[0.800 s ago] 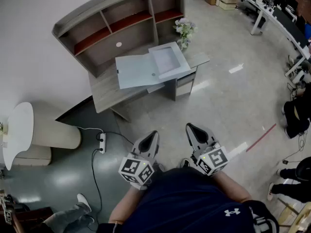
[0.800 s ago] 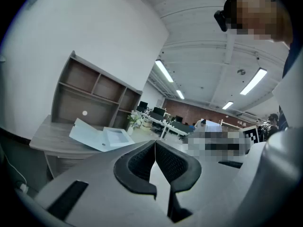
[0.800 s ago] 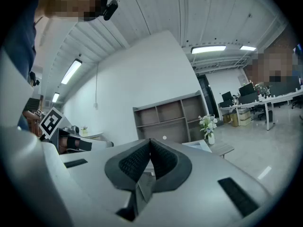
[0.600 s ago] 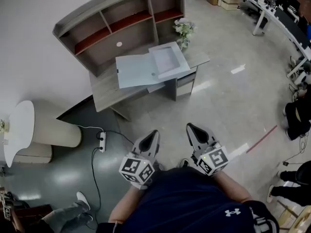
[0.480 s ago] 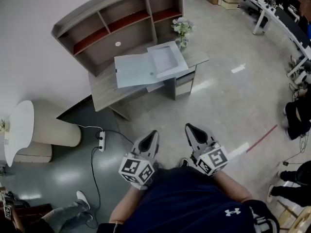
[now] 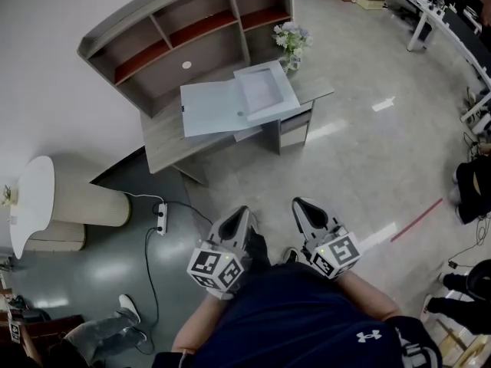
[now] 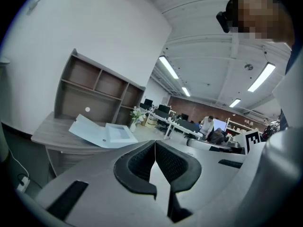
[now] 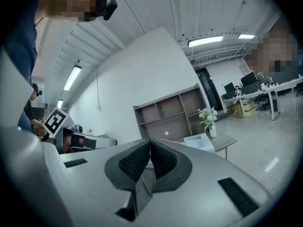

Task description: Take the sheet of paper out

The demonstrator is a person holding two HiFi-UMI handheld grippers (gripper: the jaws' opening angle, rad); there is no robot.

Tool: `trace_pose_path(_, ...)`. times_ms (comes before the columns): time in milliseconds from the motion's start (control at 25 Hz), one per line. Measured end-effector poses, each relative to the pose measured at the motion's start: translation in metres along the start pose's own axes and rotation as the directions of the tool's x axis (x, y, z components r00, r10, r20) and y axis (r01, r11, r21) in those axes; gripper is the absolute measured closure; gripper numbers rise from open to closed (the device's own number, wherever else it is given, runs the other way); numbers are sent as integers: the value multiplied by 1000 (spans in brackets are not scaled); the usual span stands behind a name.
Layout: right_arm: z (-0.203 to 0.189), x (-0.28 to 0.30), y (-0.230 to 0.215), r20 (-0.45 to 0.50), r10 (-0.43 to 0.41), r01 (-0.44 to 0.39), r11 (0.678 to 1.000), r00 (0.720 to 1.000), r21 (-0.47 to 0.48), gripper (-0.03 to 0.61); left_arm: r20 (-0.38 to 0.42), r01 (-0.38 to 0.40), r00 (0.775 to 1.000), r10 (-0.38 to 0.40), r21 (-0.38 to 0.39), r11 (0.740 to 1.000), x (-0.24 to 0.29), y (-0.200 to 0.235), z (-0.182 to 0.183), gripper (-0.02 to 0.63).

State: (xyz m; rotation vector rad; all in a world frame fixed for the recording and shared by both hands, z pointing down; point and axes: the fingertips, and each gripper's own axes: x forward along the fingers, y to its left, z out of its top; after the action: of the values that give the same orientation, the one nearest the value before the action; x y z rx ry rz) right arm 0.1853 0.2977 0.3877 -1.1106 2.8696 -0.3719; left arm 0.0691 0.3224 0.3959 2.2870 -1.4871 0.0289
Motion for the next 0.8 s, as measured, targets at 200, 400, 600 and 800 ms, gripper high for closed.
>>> trace_pose_path(200, 1, 30, -18, -13, -26, 26, 1000, 1000, -4, 565, -13, 39, 999, -39, -7, 999, 33, 22, 10, 597)
trace_pose_path(400, 12, 73, -47, -22, -109, 109, 994, 994, -14, 565, -5, 119, 993, -119, -13, 993, 81, 57, 39, 597)
trace_pose_path(600, 15, 126, -69, -41, -202, 203, 979, 979, 20, 565, -4, 185, 983, -185, -22, 983, 120, 107, 71, 597)
trace_pose_path(800, 17, 177, -82, -63, -273, 275, 961, 960, 28, 565, -8, 224, 974, -225, -45, 973, 148, 157, 90, 597)
